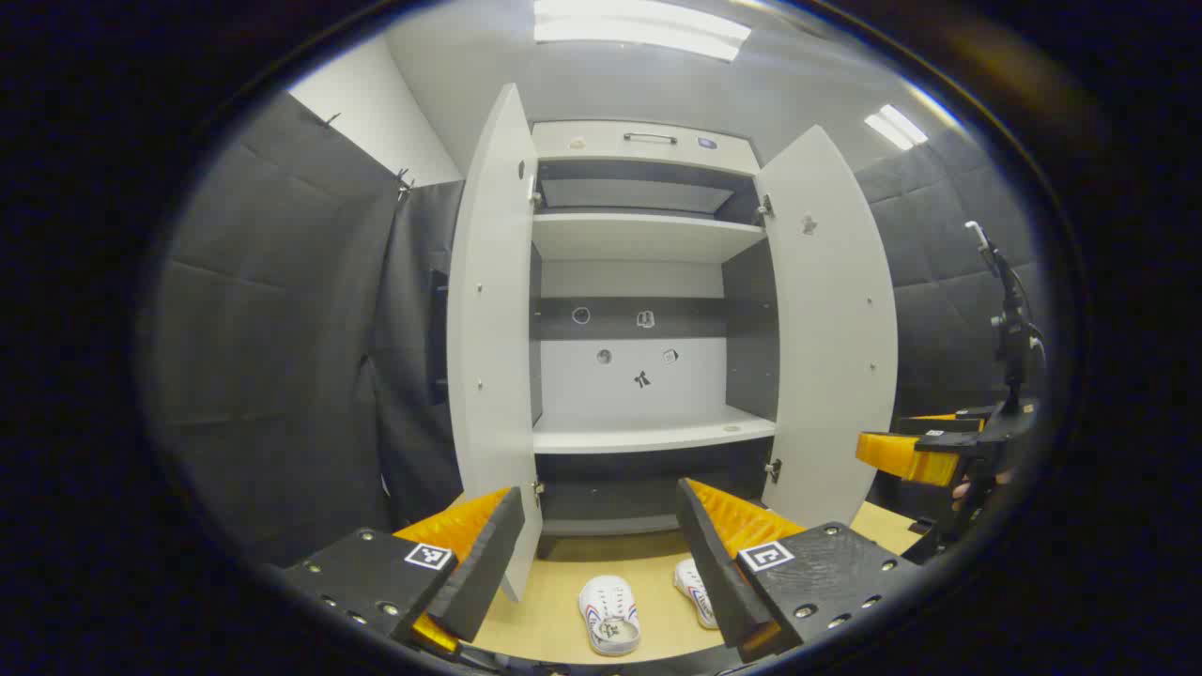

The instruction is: Grab one shoe with the right hand and put it into the shoe cabinet, grab the other shoe with the left hand and put it into the shoe cabinet; then close the right door with the right hand and the left door with the left hand.

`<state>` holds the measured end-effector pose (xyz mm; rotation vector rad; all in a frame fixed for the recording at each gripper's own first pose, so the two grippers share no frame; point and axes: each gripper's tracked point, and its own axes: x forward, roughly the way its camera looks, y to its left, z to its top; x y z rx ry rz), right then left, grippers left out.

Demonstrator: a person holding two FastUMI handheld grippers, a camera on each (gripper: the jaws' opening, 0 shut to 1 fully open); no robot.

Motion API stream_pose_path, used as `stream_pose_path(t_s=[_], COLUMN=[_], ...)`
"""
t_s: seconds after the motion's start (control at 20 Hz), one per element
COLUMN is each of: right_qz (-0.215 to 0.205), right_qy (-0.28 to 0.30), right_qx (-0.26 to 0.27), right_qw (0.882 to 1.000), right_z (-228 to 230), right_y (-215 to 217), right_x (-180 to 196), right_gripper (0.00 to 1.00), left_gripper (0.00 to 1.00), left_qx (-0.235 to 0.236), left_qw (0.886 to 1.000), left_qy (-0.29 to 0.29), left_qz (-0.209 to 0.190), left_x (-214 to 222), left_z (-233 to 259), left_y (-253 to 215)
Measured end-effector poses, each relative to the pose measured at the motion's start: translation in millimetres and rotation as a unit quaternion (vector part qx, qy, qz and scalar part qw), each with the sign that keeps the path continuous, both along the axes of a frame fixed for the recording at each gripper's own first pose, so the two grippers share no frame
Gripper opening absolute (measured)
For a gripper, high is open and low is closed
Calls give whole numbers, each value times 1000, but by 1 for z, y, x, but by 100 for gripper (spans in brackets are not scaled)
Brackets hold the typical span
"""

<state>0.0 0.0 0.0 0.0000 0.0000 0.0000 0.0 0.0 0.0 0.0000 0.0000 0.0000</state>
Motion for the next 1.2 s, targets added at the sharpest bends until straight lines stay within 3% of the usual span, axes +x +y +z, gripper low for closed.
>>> stream_pose_path(t_s=[0.1,0.2,0.25,0.35,0.4,0.85,0.9,1.0,1.2], right_qz=[3,6,8,12,13,25,27,38,61], right_qy=[2,3,2,6,7,23,28,40,72], right_qx=[0,2,5,11,13,15,15,15,13], right_qw=[1000,1000,1000,1000,1000,999,999,998,995], right_z=[0,1,1,0,0,-4,-5,-10,-23], right_y=[2,4,5,8,9,14,15,20,42], right_x=[1,3,5,6,7,6,7,8,36], right_gripper=[97,94,97,94,97,97,94,97,97], left_gripper=[91,91,91,91,91,91,91,94,90], left_qx=[1,-3,-5,-8,-9,-42,-43,-42,-48], left_qw=[1000,1000,1000,1000,1000,999,999,999,997], left_qy=[1,-1,-3,-5,-7,-2,-1,0,11], left_qz=[-1,-3,-3,-2,0,18,22,31,52], left_x=[1,0,-2,-3,-4,-14,-16,-23,-36], left_z=[-2,0,0,1,3,-9,-11,-12,-22], left_y=[-4,-7,-8,-6,-4,13,16,23,36])
